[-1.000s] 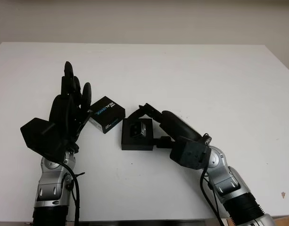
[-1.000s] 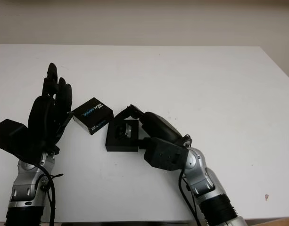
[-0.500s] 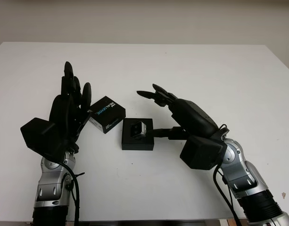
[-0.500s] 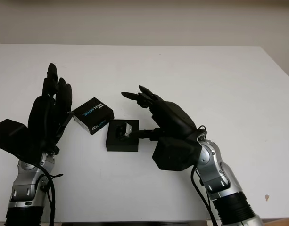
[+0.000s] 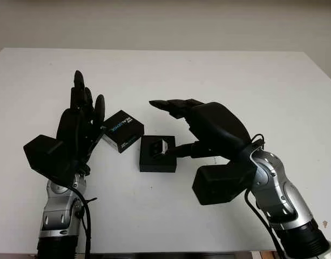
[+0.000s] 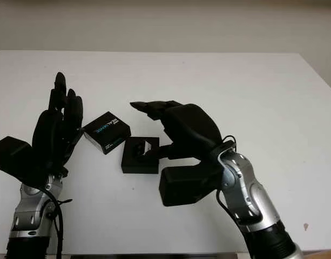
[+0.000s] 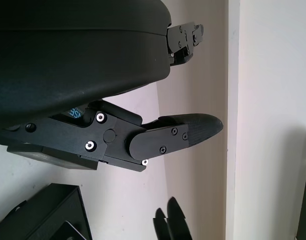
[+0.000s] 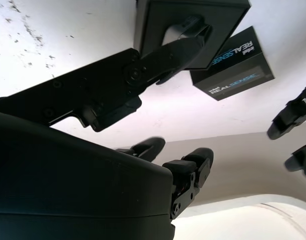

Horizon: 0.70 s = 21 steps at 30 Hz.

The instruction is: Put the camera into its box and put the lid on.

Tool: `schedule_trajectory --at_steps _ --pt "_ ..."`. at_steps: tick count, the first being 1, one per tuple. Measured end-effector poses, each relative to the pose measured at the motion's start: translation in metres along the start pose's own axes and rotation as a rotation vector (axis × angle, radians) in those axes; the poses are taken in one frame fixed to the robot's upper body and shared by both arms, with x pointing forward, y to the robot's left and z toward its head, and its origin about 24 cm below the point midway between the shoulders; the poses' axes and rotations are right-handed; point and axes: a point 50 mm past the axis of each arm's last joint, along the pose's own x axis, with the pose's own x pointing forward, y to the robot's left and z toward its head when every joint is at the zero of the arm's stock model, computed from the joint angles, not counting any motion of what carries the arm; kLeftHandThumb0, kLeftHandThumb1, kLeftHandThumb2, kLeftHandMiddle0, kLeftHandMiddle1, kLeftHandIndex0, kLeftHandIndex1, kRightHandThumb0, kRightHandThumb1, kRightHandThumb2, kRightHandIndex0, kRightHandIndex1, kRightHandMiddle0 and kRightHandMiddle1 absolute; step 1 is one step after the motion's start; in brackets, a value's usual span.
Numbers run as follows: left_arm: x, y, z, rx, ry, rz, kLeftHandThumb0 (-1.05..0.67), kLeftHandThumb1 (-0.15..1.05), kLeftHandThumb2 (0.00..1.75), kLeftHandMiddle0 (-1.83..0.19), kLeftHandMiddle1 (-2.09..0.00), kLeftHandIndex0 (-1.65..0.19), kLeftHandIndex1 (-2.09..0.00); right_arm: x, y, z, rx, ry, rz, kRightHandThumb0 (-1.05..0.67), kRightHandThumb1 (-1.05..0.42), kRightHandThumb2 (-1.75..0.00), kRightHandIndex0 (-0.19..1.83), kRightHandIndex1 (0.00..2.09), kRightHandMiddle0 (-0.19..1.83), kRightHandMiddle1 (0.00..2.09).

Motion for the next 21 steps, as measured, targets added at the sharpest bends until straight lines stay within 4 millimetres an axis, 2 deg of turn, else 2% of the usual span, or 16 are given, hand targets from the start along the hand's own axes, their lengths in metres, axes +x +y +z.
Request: schedule_trajectory --at_steps 1,3,5,9,12,14,21 --pt "0.0 0.0 0.0 0.0 0.0 0.0 -0.57 1.05 0.58 0.19 -0.05 0.19 -0.02 0.0 0.001 0.002 -0.015 -0.001 0.001 -0.73 -0.81 -0.05 0.25 0.78 0.25 0.52" --pt "0.0 0.0 0.0 0.0 0.0 0.0 -0.58 1.05 0.58 0.19 -0.05 0.19 -0.02 0.001 0.003 0.003 -0.04 0.006 0.006 -0.76 -0.82 -0.06 0.15 0.84 0.25 0.61" --pt "0.0 0.0 0.0 0.0 0.0 0.0 -0.58 1.05 0.57 0.19 -0.05 0.19 -0.02 0.002 0.005 0.004 -0.058 0.02 0.012 -0.77 -0.84 -0.06 0.11 0.81 0.26 0.68" --pt "0.0 0.0 0.0 -0.001 0.0 -0.001 -0.57 1.05 0.58 0.19 -0.05 0.19 -0.01 0.002 0.008 0.005 -0.079 0.047 0.028 -0.78 -0.87 -0.06 0.15 0.69 0.19 0.95" --pt "0.0 -0.001 0.0 -0.001 0.0 -0.002 -0.56 1.05 0.58 0.19 -0.05 0.19 -0.01 0.002 0.011 0.007 -0.096 0.053 0.004 -0.79 -0.89 -0.06 0.19 0.67 0.16 1.08" --pt "0.0 -0.001 0.0 -0.003 0.0 -0.001 -0.56 1.05 0.58 0.19 -0.05 0.19 -0.01 0.003 0.013 0.008 -0.115 0.054 -0.024 -0.8 -0.89 -0.06 0.21 0.67 0.16 1.11" --pt "0.0 -0.001 0.0 0.002 0.0 0.003 -0.56 1.05 0.59 0.18 -0.05 0.19 -0.01 0.006 0.023 0.005 -0.174 0.078 -0.065 -0.77 -0.91 -0.05 0.25 0.71 0.26 0.86"
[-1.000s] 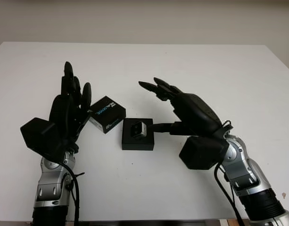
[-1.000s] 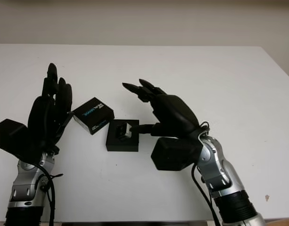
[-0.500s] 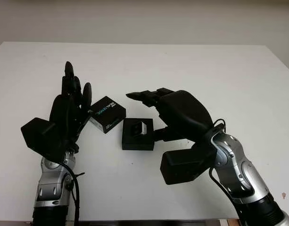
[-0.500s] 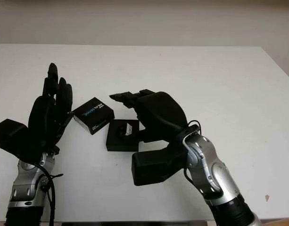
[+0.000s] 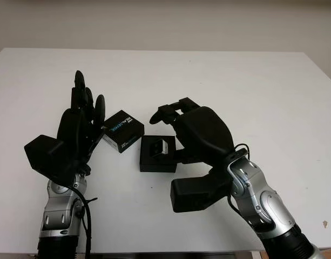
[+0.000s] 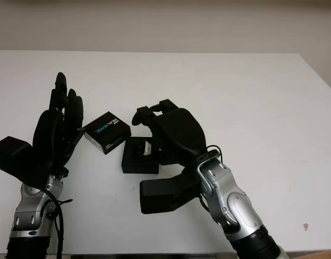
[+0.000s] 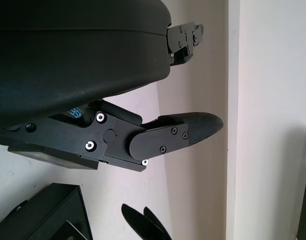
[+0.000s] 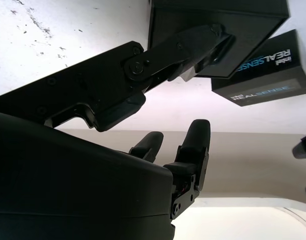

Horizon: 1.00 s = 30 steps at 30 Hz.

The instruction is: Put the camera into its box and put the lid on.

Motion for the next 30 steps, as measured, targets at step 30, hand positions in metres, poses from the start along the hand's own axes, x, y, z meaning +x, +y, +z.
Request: schedule_trajectory --at_steps 30 --pt "0.0 -0.001 0.0 -0.005 -0.007 0.0 -0.55 1.05 0.59 0.18 -0.06 0.19 -0.01 0.002 0.01 0.009 -0.055 0.001 0.035 -0.76 -0.93 -0.06 0.3 0.75 0.33 0.95"
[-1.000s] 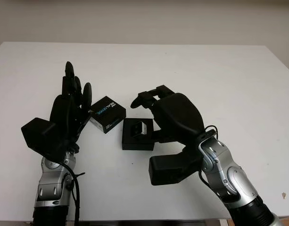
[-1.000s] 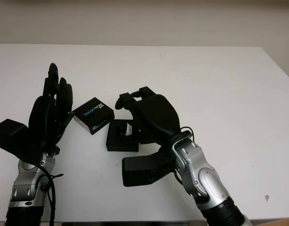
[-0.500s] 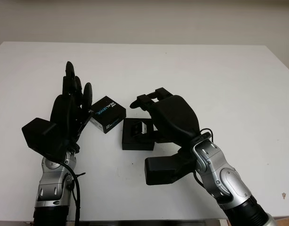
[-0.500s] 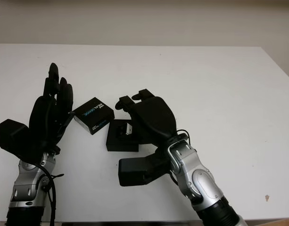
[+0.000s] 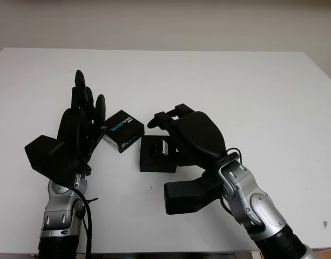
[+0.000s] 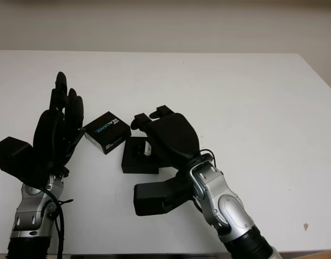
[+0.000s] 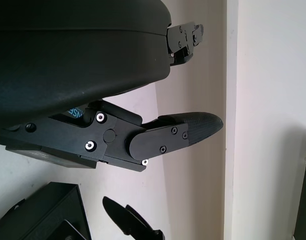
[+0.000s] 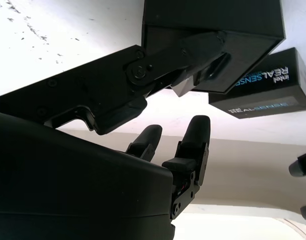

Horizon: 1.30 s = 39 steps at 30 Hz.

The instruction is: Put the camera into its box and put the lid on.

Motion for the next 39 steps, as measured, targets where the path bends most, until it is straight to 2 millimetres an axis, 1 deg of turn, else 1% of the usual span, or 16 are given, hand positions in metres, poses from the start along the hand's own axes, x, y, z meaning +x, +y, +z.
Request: schedule_trajectory --at_steps 4,7,11,12,13,19,21,26,30,31,32,34,35,36,37,39 --pt "0.0 -0.0001 0.0 0.0 0.0 0.002 -0.55 1.05 0.58 0.18 -0.05 0.19 -0.01 0.0 0.0004 0.0012 -0.042 0.003 -0.009 -0.74 -0.93 -0.06 0.32 0.77 0.37 0.97" --pt "0.0 -0.0004 -0.0002 -0.001 0.001 0.001 -0.56 1.05 0.58 0.18 -0.05 0.19 -0.02 -0.0001 0.0003 0.0029 -0.092 0.008 -0.029 -0.72 -0.92 -0.05 0.36 0.79 0.46 1.1" --pt "0.0 -0.0008 -0.0002 0.0 0.001 0.0 -0.56 1.05 0.58 0.18 -0.05 0.19 -0.02 -0.0001 0.0007 0.0038 -0.153 0.016 -0.039 -0.69 -0.91 -0.05 0.4 0.82 0.48 1.17" --pt "0.0 -0.0009 -0.0002 -0.001 0.001 0.0 -0.56 1.05 0.58 0.18 -0.05 0.19 -0.02 -0.0001 0.001 0.0045 -0.159 0.014 -0.043 -0.68 -0.91 -0.05 0.39 0.91 0.48 1.21" --pt "0.0 -0.001 -0.0002 0.0 0.001 -0.001 -0.56 1.05 0.58 0.18 -0.05 0.19 -0.02 -0.0001 0.0013 0.005 -0.168 0.012 -0.046 -0.67 -0.91 -0.05 0.38 0.95 0.48 1.22" --pt "0.0001 -0.0012 -0.0003 0.0 0.001 -0.002 -0.56 1.05 0.59 0.18 -0.05 0.19 -0.02 0.0002 0.0024 0.0058 -0.231 0.017 -0.054 -0.66 -0.93 -0.06 0.33 1.13 0.51 1.22" --pt "0.0001 -0.0012 -0.0003 0.0 0.001 -0.002 -0.56 1.05 0.59 0.18 -0.05 0.19 -0.02 0.0004 0.0025 0.006 -0.24 0.018 -0.052 -0.65 -0.93 -0.05 0.29 1.2 0.52 1.27" --pt "0.0 -0.0011 -0.0003 -0.001 0.001 -0.001 -0.55 1.05 0.58 0.18 -0.05 0.19 -0.02 0.002 0.0019 0.0064 -0.271 0.027 -0.025 -0.64 -0.95 -0.06 0.26 1.21 0.49 1.36" --pt "0.0 -0.0011 -0.0002 0.0 0.001 -0.001 -0.57 1.05 0.58 0.18 -0.05 0.19 -0.02 0.0028 0.0 0.0071 -0.292 0.035 0.011 -0.66 -0.94 -0.05 0.33 1.11 0.53 1.3" --pt "0.0 -0.0011 -0.0002 0.0 0.001 -0.001 -0.57 1.05 0.58 0.18 -0.05 0.19 -0.02 0.0031 -0.0006 0.0073 -0.295 0.035 0.019 -0.66 -0.94 -0.05 0.34 1.15 0.56 1.27" --pt "0.0001 -0.0011 -0.0002 0.001 0.001 -0.001 -0.57 1.05 0.58 0.18 -0.05 0.19 -0.02 0.0032 -0.001 0.0074 -0.295 0.036 0.026 -0.64 -0.94 -0.05 0.33 1.28 0.6 1.25" --pt "0.0001 -0.001 -0.0002 0.002 0.001 0.0 -0.56 1.05 0.58 0.18 -0.05 0.19 -0.02 0.0032 -0.0013 0.0074 -0.288 0.036 0.031 -0.59 -0.92 -0.05 0.32 1.45 0.64 1.22" --pt "0.0001 -0.0011 -0.0002 0.003 0.001 0.0 -0.56 1.05 0.58 0.18 -0.05 0.19 -0.02 0.0031 -0.0013 0.0071 -0.277 0.036 0.034 -0.58 -0.91 -0.05 0.31 1.51 0.65 1.22" --pt "0.0001 -0.0011 -0.0002 0.002 0.001 0.0 -0.56 1.05 0.58 0.18 -0.05 0.19 -0.02 0.003 -0.0011 0.0064 -0.252 0.038 0.041 -0.5 -0.9 -0.05 0.28 1.53 0.65 1.2" --pt "0.0001 -0.0011 -0.0002 0.002 0.001 0.0 -0.56 1.05 0.59 0.18 -0.05 0.19 -0.02 0.0028 -0.001 0.0055 -0.225 0.041 0.049 -0.48 -0.89 -0.05 0.27 1.54 0.65 1.19" --pt "0.0 -0.001 -0.0002 0.002 0.001 0.003 -0.56 1.05 0.58 0.18 -0.05 0.19 -0.02 0.0022 -0.0007 0.0048 -0.162 0.028 0.057 -0.42 -0.88 -0.05 0.29 1.49 0.66 1.17"
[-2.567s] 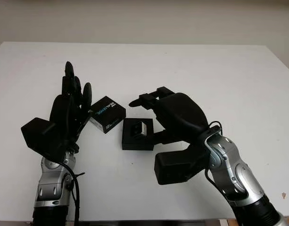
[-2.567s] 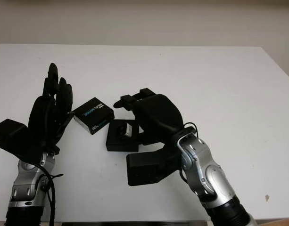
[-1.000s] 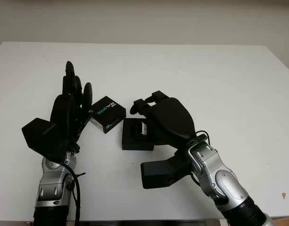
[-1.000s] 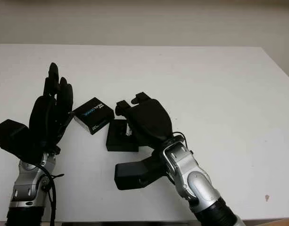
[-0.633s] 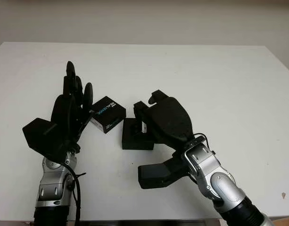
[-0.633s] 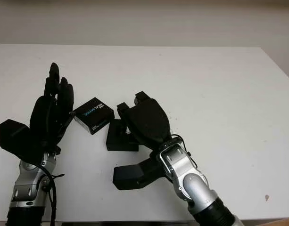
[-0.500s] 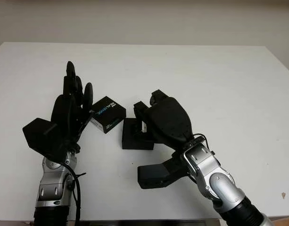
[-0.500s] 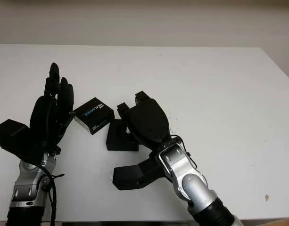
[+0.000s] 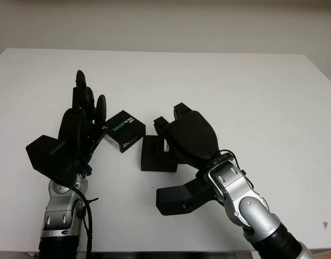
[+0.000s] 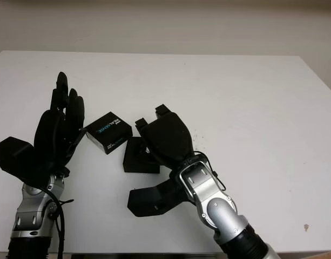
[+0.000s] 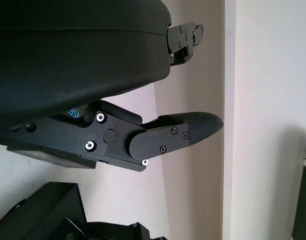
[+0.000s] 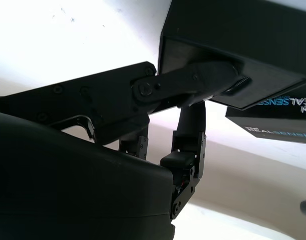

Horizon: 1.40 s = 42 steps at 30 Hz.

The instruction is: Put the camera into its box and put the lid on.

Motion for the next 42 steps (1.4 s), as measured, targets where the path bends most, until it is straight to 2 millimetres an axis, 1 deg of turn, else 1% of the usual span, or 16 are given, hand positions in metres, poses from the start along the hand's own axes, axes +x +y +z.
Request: schedule_trajectory --at_steps 2,3,6,9,11,13,18,21,24,28,34,39,42 --pt "0.0 0.0 0.0 -0.001 0.0 0.005 -0.56 1.05 0.58 0.18 -0.05 0.19 -0.02 -0.001 0.001 -0.002 0.064 -0.031 -0.01 -0.41 -0.88 -0.05 0.3 1.51 0.66 1.18" --pt "0.0 0.0 0.0 -0.001 0.0 0.006 -0.55 1.05 0.58 0.18 -0.05 0.19 -0.01 -0.001 0.001 -0.003 0.09 -0.045 -0.012 -0.41 -0.9 -0.06 0.26 1.52 0.62 1.26" --pt "0.0 0.0 0.0 -0.002 0.0 0.008 -0.55 1.05 0.59 0.18 -0.05 0.19 -0.01 -0.002 0.004 -0.009 0.158 -0.085 -0.018 -0.39 -0.91 -0.06 0.24 1.46 0.58 1.41" --pt "0.0 0.0 0.0 -0.003 0.0 0.008 -0.56 1.05 0.58 0.18 -0.05 0.19 -0.01 -0.001 0.007 -0.013 0.221 -0.111 -0.021 -0.39 -0.9 -0.05 0.26 1.43 0.59 1.46" --pt "0.0 0.0 0.0 -0.003 0.0 0.008 -0.55 1.05 0.59 0.18 -0.05 0.19 -0.01 0.0 0.008 -0.015 0.26 -0.113 -0.019 -0.39 -0.89 -0.05 0.25 1.41 0.6 1.47" --pt "0.0 0.0 0.0 -0.003 0.001 0.009 -0.55 1.05 0.59 0.18 -0.05 0.19 -0.01 0.0 0.009 -0.017 0.287 -0.11 -0.016 -0.39 -0.88 -0.05 0.25 1.35 0.6 1.44" --pt "0.0 0.0 0.0 -0.002 -0.001 0.01 -0.54 1.05 0.59 0.18 -0.05 0.19 -0.01 0.001 0.011 -0.019 0.314 -0.108 -0.02 -0.36 -0.88 -0.05 0.26 1.29 0.6 1.43" --pt "0.0 -0.001 0.0 -0.002 -0.005 0.008 -0.55 1.05 0.59 0.18 -0.05 0.19 -0.01 0.001 0.012 -0.019 0.326 -0.103 -0.031 -0.34 -0.9 -0.06 0.21 1.27 0.55 1.44" --pt "0.0 -0.001 0.001 -0.003 -0.008 0.004 -0.56 1.05 0.59 0.18 -0.05 0.19 -0.01 0.001 0.011 -0.019 0.327 -0.1 -0.045 -0.34 -0.91 -0.06 0.2 1.26 0.53 1.41" --pt "0.0 -0.001 0.0 -0.005 -0.007 0.001 -0.56 1.05 0.58 0.18 -0.05 0.18 -0.01 0.001 0.011 -0.019 0.297 -0.102 -0.099 -0.34 -0.88 -0.05 0.24 1.28 0.57 1.37" --pt "0.0 -0.001 0.0 -0.006 -0.008 -0.001 -0.56 1.05 0.57 0.18 -0.05 0.19 -0.02 0.001 0.012 -0.02 0.324 -0.112 -0.155 -0.32 -0.87 -0.05 0.25 1.3 0.58 1.37" --pt "0.0 -0.001 0.0 -0.004 -0.007 -0.004 -0.55 1.05 0.59 0.19 -0.05 0.19 -0.01 0.004 0.007 -0.025 0.407 -0.093 -0.206 -0.32 -0.88 -0.06 0.22 1.34 0.56 1.44" --pt "0.0 -0.001 0.0 -0.004 -0.007 -0.005 -0.56 1.05 0.58 0.18 -0.06 0.19 -0.02 0.006 0.003 -0.03 0.44 -0.082 -0.228 -0.34 -0.92 -0.06 0.2 1.32 0.52 1.53"
